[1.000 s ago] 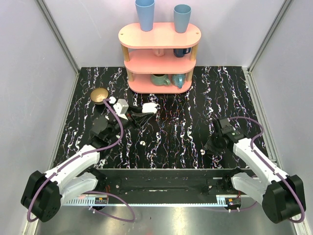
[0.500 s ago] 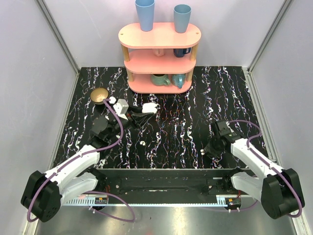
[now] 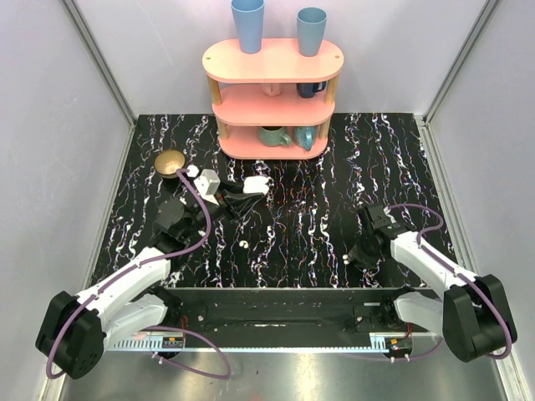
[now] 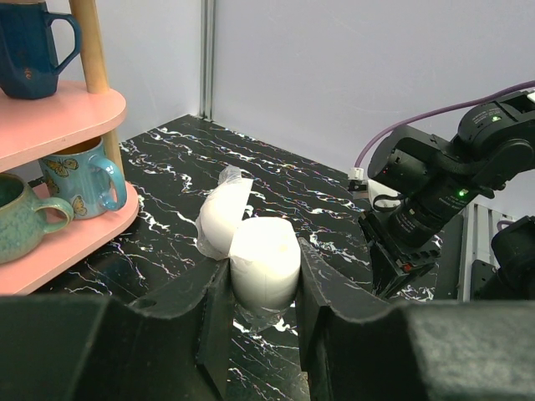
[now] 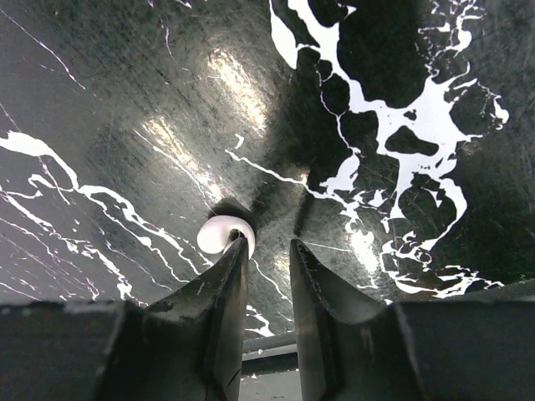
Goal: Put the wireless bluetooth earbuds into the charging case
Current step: Pick up the right earbud from the center of the board.
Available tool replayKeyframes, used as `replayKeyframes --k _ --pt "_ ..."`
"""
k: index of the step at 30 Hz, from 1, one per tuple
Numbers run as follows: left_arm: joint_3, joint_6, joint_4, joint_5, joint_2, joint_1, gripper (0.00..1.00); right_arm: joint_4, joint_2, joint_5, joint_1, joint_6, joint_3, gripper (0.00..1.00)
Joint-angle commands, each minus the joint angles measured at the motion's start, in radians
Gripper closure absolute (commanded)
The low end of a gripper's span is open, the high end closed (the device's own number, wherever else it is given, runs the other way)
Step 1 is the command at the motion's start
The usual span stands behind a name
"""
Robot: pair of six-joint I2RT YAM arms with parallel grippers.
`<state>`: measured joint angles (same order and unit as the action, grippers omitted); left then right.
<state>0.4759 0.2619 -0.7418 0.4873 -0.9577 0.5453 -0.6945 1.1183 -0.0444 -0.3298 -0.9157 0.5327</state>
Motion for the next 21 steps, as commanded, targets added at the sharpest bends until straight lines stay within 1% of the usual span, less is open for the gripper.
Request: replayKeyframes --k 1,9,13,17,21 --pt "0.04 0.005 -0.05 0.02 0.004 -0.002 1.0 0.045 0.021 -0.029 0.005 0.026 0.036 0.66" --pt "0.04 0.005 -0.048 0.019 0.0 -0.002 1.0 0.096 0.067 0.023 0.005 0.057 0.041 0.65" --pt "0.041 0.005 -0.048 0.017 -0.004 -0.001 1.0 0.116 0.09 0.041 0.005 0.084 0.043 0.66" --pt "0.046 0.008 -0.051 0.019 -0.013 -0.002 1.0 0.133 0.12 0.092 0.005 0.109 0.049 0.66" --pt "0.049 0.013 -0.054 0.023 -0.021 -0.001 1.0 0.144 0.101 0.11 0.005 0.124 0.046 0.65"
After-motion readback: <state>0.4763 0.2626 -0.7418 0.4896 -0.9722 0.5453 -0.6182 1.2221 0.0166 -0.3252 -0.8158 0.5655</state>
